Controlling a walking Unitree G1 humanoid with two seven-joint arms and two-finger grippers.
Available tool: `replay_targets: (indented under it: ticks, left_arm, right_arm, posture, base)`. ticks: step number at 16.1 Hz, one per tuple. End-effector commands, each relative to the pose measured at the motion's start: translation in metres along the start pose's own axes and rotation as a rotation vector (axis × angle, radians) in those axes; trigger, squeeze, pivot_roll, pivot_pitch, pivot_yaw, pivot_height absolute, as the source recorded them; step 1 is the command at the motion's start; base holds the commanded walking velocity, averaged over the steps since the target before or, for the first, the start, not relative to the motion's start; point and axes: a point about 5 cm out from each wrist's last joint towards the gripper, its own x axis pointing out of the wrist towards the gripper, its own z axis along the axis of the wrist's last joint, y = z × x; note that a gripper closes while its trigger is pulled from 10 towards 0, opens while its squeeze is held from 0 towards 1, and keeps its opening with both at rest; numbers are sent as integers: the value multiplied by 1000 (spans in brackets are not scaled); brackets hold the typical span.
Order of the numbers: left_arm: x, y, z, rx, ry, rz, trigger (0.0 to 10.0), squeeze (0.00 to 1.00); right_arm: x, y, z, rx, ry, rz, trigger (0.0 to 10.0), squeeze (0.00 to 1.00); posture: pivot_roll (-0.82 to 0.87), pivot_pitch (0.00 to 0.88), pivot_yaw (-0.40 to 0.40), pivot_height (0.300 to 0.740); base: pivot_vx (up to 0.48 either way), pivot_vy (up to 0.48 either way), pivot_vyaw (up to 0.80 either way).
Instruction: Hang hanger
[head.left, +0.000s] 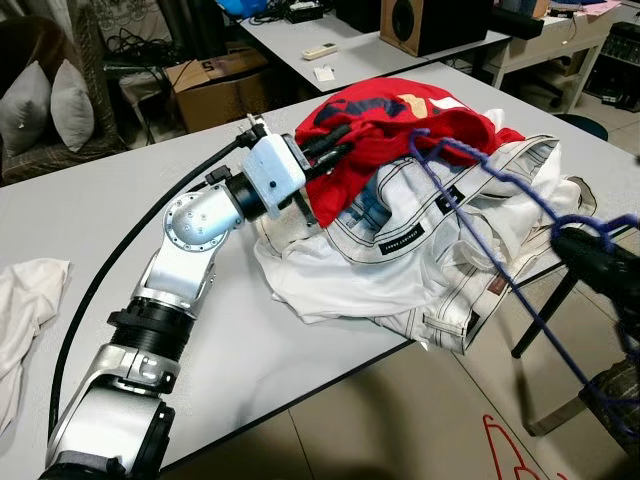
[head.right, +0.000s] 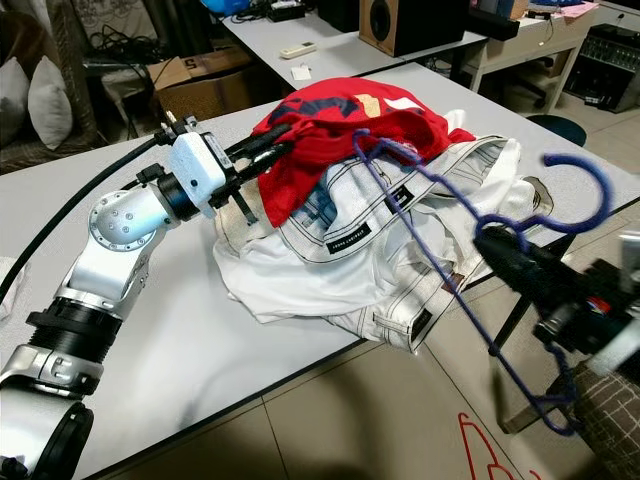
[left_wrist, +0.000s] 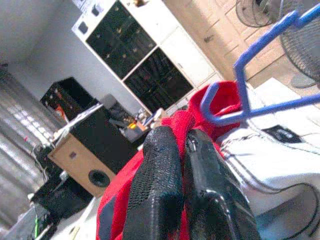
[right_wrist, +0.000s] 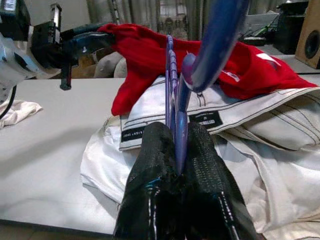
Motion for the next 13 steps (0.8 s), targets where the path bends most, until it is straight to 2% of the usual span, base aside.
replay_targets:
  ticks: [1, 4, 6, 10, 13]
  left_arm:
    - [-1, -4, 4, 2, -12, -28, 0, 0]
    - [-1, -12, 9, 27, -28, -71, 0, 0]
    - [-1, -15, 11, 77, -26, -101, 0, 0]
    - [7, 0, 19, 88, -54, 26, 0, 0]
    - [10, -6, 25, 76, -87, -17, 0, 0]
  right_arm:
    - [3, -1, 3, -19, -11, 7, 10000, 0]
    - [6, -4, 1, -10, -19, 5, 10000, 0]
    - [7, -6, -1, 1, -22, 1, 10000, 0]
    - [8, -5, -8, 32, -4, 21, 10000, 0]
    - [10, -4, -7, 33, -9, 37, 10000, 0]
  posture:
    - [-136, 21, 112, 740]
    - [-131, 24, 108, 740]
    - [-132, 25, 107, 740]
    - [-131, 26, 103, 740]
    - [-134, 29, 105, 740]
  base:
    - [0, 0, 0]
    - [0, 0, 0]
    - [0, 0, 0]
    - [0, 0, 0]
    - [0, 0, 0]
